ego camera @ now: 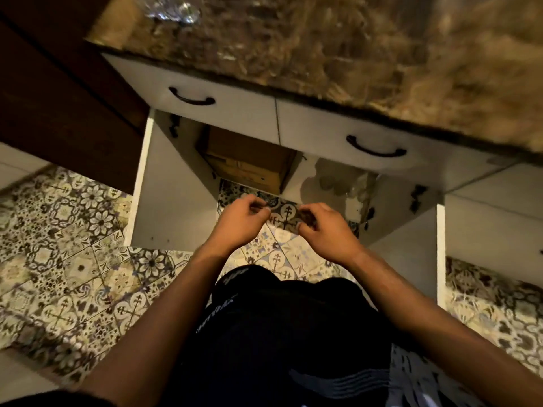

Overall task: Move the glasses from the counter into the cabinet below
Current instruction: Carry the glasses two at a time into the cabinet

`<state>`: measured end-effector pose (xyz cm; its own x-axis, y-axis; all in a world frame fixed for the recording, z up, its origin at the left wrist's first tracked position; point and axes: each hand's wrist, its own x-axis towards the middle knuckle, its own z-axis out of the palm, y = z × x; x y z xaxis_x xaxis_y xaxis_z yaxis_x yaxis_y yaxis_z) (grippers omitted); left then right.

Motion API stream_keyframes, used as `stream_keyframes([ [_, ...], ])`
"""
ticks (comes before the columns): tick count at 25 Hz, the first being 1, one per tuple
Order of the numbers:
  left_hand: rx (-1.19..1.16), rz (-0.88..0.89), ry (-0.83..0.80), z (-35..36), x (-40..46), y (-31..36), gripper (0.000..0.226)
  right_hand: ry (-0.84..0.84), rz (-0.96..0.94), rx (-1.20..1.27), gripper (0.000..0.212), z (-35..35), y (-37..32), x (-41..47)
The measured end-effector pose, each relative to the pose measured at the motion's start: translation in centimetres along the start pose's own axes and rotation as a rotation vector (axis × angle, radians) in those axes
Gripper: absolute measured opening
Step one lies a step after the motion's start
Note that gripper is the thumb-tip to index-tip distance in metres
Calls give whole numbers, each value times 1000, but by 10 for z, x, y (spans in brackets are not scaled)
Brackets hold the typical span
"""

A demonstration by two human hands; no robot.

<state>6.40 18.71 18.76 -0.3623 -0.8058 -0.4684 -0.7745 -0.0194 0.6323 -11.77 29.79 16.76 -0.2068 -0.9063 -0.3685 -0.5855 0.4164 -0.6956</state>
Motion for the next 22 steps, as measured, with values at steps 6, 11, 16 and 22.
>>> stream_keyframes([
  [6,-114,11,150,-51,17,-5,13,10,-107,61,40,-31,-46,41],
  [11,-191,45,192,-112,71,-11,9,58,-148,49,39,-38,-102,102],
  [16,-284,106,252,-198,135,-12,6,110,-164,114,36,-42,-171,176],
  [22,-325,161,304,-278,186,-11,15,223,-163,174,35,-48,-235,243],
])
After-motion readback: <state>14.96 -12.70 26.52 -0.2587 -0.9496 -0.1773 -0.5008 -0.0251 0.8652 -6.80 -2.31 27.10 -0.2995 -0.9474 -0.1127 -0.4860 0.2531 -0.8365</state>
